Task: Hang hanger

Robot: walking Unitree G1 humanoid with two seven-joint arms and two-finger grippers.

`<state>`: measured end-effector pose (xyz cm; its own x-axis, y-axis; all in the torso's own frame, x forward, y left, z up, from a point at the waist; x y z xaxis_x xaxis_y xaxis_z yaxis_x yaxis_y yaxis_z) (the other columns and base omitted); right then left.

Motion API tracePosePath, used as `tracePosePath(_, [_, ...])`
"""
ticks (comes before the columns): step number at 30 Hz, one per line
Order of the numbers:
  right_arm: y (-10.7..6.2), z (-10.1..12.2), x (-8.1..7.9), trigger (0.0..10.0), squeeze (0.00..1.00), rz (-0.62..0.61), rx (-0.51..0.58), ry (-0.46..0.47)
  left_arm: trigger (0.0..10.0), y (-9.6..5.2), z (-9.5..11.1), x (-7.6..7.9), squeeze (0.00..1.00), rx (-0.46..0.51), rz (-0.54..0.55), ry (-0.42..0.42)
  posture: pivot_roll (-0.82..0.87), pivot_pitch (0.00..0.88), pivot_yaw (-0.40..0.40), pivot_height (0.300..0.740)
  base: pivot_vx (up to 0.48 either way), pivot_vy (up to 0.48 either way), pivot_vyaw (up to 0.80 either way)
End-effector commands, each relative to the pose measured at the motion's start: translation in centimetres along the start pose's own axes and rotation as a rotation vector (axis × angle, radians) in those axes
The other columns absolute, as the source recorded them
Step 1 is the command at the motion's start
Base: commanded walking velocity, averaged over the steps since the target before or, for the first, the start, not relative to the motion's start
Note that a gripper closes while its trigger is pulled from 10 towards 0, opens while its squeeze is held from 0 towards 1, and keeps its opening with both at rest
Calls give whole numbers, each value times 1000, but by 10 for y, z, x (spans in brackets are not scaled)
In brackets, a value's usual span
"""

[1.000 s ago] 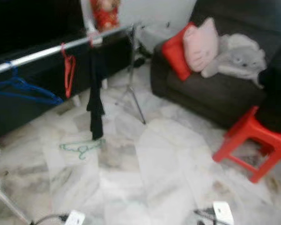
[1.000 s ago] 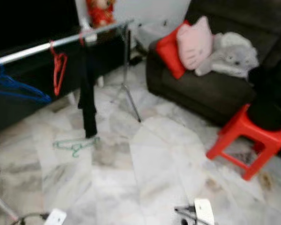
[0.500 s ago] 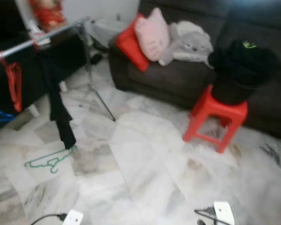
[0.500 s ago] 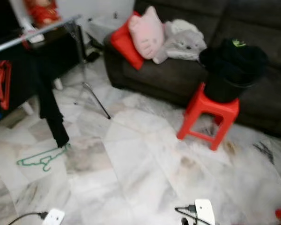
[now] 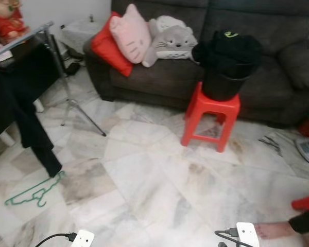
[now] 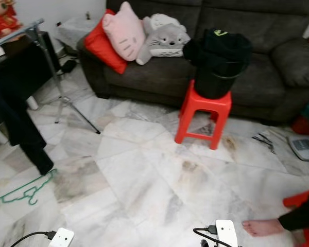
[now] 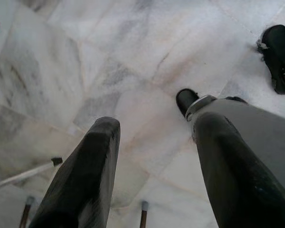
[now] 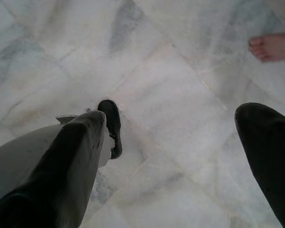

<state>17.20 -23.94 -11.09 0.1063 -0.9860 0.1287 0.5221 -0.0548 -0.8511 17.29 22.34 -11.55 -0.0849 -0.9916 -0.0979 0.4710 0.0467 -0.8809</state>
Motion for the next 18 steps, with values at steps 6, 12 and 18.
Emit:
tracePosePath(6, [-1, -2, 4, 10000, 0, -13, -7, 11, 10000, 0, -3, 2, 0, -8, -1, -3, -50, 70, -18, 740, 0, 0, -592])
tracePosePath(12, [-1, -2, 4, 10000, 0, -12, -7, 9, 10000, 0, -3, 2, 0, -4, -3, -21, -48, 65, -19, 740, 0, 0, -593])
tracePosePath(18, [-1, -2, 4, 10000, 0, -15, -3, 12, 10000, 0, -3, 2, 0, -3, -3, -27, -48, 64, -19, 740, 0, 0, -587])
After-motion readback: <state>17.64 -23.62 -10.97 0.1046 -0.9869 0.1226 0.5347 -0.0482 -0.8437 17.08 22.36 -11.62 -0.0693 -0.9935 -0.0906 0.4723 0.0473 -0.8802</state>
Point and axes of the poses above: a point about 5 cm out from each wrist's last joint towards the gripper, its own y axis pointing out of the wrist towards the gripper, its own z axis along the axis of the wrist's last joint, x = y × z, the point moved 3 cm from there along y, pointing out of the wrist towards the gripper, and after that the axes turned 11 degrees about -y, right-handed, at the moved point
